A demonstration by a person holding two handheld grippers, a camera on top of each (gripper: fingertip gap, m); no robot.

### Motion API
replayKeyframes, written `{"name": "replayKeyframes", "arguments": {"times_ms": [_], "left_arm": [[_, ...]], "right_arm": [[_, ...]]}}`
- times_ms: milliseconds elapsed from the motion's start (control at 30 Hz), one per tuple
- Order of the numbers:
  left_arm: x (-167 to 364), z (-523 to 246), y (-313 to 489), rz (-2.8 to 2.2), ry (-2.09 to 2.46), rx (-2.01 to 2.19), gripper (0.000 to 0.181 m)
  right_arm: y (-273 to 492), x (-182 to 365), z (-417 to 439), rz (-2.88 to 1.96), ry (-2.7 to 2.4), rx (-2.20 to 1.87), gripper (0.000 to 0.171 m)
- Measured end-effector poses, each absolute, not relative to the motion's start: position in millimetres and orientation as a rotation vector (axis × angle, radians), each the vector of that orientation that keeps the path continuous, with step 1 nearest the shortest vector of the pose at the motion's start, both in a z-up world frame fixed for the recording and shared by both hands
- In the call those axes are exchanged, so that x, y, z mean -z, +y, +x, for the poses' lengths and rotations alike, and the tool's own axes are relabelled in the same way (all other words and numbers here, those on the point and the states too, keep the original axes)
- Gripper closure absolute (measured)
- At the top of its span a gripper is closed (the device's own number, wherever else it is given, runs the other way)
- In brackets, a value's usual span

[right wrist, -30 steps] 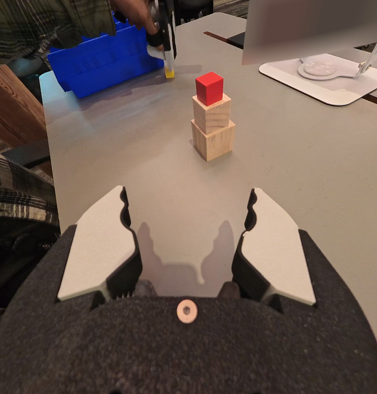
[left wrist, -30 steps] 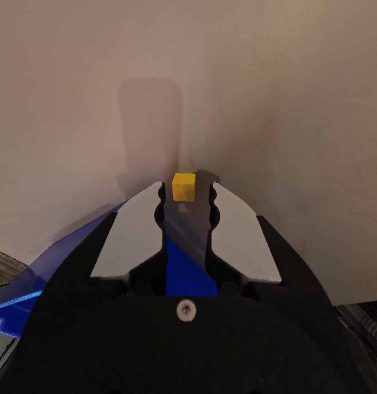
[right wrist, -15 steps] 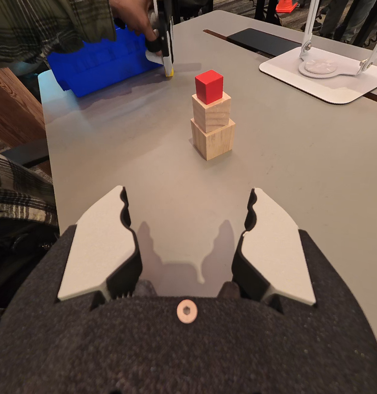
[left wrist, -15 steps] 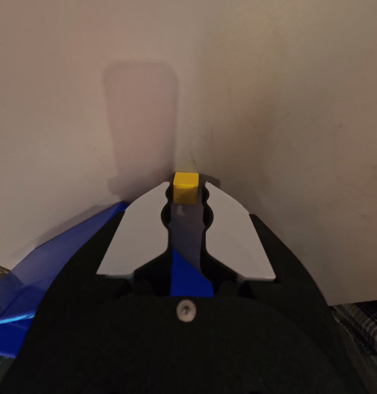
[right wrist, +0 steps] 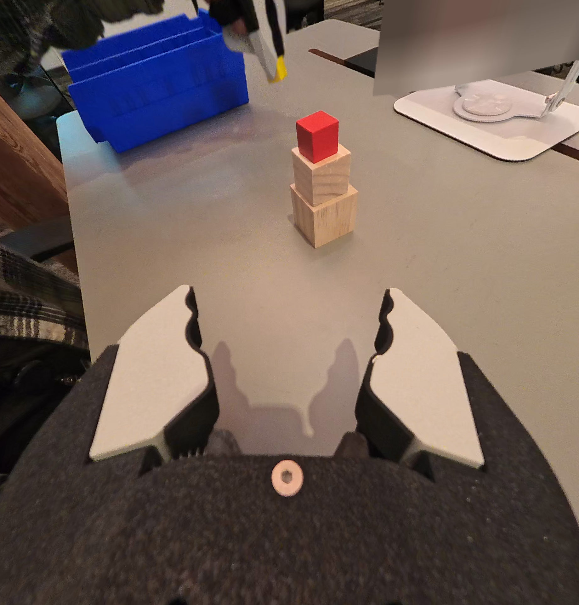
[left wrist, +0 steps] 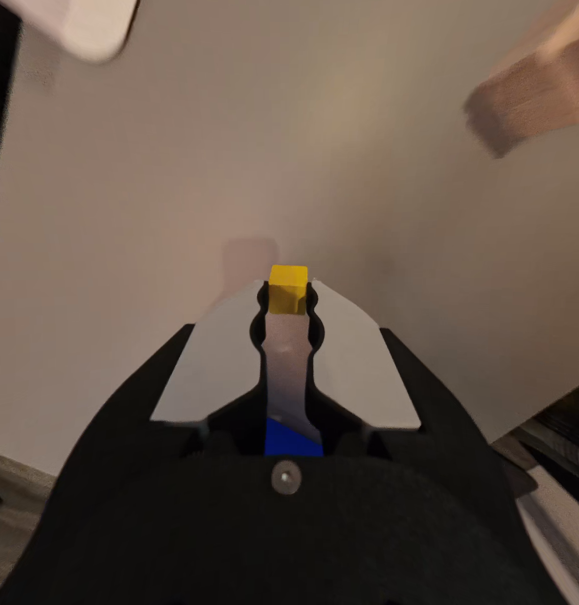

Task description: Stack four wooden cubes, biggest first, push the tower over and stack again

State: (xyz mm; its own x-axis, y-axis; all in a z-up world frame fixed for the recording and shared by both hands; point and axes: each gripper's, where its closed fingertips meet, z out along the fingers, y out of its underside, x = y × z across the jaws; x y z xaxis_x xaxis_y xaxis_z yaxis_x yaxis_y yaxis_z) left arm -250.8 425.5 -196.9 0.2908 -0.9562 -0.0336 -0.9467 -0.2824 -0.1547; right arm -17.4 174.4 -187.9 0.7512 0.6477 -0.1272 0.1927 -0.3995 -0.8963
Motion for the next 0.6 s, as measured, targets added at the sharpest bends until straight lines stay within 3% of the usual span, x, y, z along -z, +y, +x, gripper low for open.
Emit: {"name": "replayKeyframes", "arguments": {"times_ms": [233, 600], "left_arm": [[138, -142, 340, -2.051, 2.188, 0.203, 0.16], [149, -94, 296, -1.907, 2.38, 0.133, 0.16]], "right_arm": [[173, 187, -18, -1.959, -0.648, -0.57, 0.066], [166, 177, -10, -1.929, -0.631, -0.568, 0.067]]}}
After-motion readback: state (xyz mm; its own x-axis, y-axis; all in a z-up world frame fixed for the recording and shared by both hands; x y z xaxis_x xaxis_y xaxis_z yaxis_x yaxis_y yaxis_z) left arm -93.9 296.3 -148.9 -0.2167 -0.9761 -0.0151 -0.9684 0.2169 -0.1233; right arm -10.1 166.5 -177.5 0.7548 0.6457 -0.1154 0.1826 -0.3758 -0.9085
